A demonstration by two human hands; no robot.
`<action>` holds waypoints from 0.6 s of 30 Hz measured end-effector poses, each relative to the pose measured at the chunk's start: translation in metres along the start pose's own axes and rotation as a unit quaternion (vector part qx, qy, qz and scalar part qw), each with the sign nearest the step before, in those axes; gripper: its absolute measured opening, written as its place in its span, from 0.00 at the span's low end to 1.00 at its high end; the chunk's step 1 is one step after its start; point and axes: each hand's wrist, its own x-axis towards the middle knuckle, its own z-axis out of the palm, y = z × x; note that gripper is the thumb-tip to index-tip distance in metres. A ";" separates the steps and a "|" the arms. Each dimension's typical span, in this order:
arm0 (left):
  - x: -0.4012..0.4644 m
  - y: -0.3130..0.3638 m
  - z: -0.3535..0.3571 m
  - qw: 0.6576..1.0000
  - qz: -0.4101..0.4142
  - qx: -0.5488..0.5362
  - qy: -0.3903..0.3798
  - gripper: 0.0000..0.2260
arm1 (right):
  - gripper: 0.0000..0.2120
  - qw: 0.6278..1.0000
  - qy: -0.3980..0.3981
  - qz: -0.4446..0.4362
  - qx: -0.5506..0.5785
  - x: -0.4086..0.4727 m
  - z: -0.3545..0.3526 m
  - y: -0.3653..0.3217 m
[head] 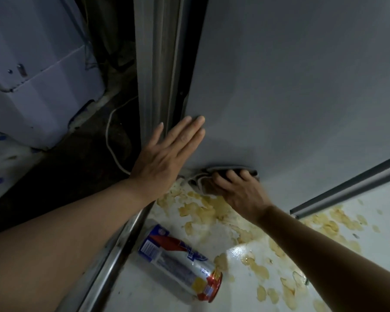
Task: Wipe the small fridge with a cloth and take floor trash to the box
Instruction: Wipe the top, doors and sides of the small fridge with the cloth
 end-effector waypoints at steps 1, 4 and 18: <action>0.000 0.001 0.001 1.000 0.000 0.002 0.001 0.29 | 0.17 0.999 0.028 0.019 0.012 -0.002 -0.003 0.006; 0.001 0.009 0.004 1.000 -0.017 0.007 0.010 0.31 | 0.16 0.985 0.139 0.098 0.027 -0.015 -0.021 0.035; 0.007 0.042 0.011 1.000 -0.018 0.010 -0.017 0.41 | 0.13 0.996 -0.004 0.060 0.066 -0.080 -0.004 0.030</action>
